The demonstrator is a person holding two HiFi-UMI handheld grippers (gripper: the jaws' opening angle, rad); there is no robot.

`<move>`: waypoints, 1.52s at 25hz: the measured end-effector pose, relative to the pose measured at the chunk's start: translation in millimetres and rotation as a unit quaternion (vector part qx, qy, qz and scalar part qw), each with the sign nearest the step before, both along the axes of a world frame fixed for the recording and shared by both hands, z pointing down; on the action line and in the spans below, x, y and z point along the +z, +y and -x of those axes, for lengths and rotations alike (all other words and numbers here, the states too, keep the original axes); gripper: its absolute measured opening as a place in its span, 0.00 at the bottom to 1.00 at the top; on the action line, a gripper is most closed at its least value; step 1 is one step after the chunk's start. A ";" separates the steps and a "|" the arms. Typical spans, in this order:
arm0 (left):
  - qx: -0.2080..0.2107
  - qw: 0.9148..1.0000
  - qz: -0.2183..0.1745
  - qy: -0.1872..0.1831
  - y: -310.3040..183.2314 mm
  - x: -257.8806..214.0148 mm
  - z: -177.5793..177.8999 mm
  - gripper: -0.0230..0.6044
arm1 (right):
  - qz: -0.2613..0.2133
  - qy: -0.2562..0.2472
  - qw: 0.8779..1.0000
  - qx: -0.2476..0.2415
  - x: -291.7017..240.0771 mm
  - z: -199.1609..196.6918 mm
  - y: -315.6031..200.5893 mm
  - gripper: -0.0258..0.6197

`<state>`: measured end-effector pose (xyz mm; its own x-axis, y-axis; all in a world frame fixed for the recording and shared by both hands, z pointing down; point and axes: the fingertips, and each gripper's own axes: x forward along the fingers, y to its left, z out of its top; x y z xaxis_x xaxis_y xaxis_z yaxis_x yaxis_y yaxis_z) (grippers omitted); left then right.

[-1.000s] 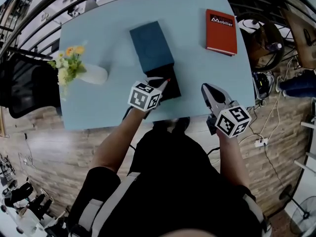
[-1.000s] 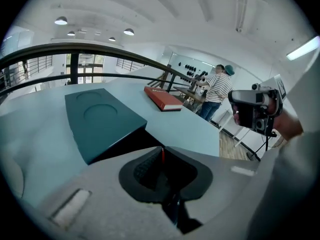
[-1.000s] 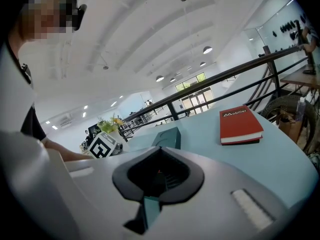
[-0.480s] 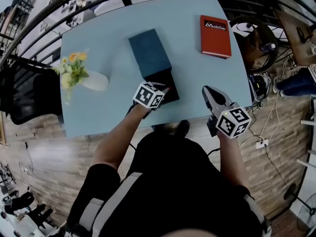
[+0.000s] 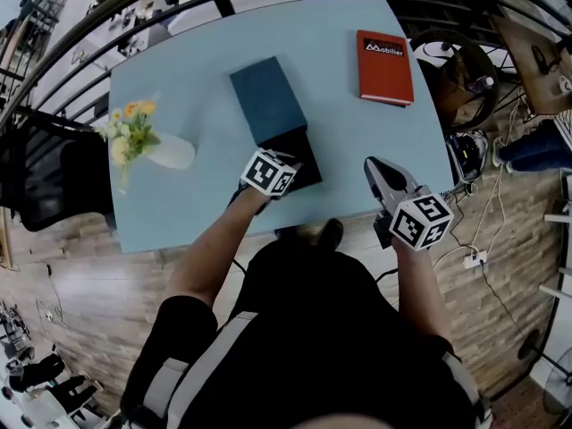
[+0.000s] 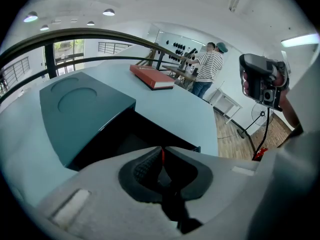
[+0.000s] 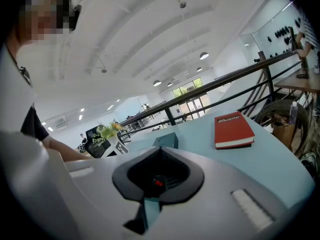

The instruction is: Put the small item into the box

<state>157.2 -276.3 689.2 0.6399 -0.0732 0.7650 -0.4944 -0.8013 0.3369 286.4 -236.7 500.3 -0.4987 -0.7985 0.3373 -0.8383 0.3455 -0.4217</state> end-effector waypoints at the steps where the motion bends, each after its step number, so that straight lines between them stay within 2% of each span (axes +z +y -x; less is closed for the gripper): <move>1: 0.000 1.000 -0.001 -0.001 -0.1 1.9 0.6 0.08 | -0.001 0.000 1.000 0.000 -0.6 0.2 0.7 0.04; 5: -0.005 1.000 -0.019 -0.016 -6.8 0.0 6.5 0.17 | -0.002 0.002 1.000 -0.001 -3.3 -1.2 4.6 0.04; 9: -0.019 0.998 -0.062 -0.013 -19.5 -14.1 8.6 0.18 | -0.007 0.002 1.000 0.001 -6.5 -5.5 8.4 0.04; 16: -0.059 0.989 -0.130 0.026 -37.8 -63.8 8.3 0.18 | -0.033 0.000 0.999 -0.009 -19.7 -11.7 10.1 0.04; 21: -0.101 0.976 -0.182 0.060 -47.9 -119.2 9.1 0.17 | -0.059 0.000 0.998 -0.029 -38.1 -21.0 8.5 0.04; 23: -0.119 0.971 -0.200 0.062 -50.0 -138.0 10.2 0.13 | -0.068 -0.001 0.997 -0.038 -44.3 -26.3 7.4 0.04; 26: -0.149 0.961 -0.224 0.058 -48.3 -163.7 16.9 0.13 | -0.080 -0.009 0.995 -0.055 -54.9 -28.5 6.9 0.04; 29: -0.178 0.953 -0.235 0.065 -40.6 -187.3 24.8 0.16 | -0.090 -0.012 0.993 -0.069 -62.2 -25.6 6.7 0.04; 38: -0.203 0.937 -0.255 0.127 -37.7 -234.4 43.5 0.16 | -0.108 -0.005 0.992 -0.065 -76.1 -15.0 2.3 0.04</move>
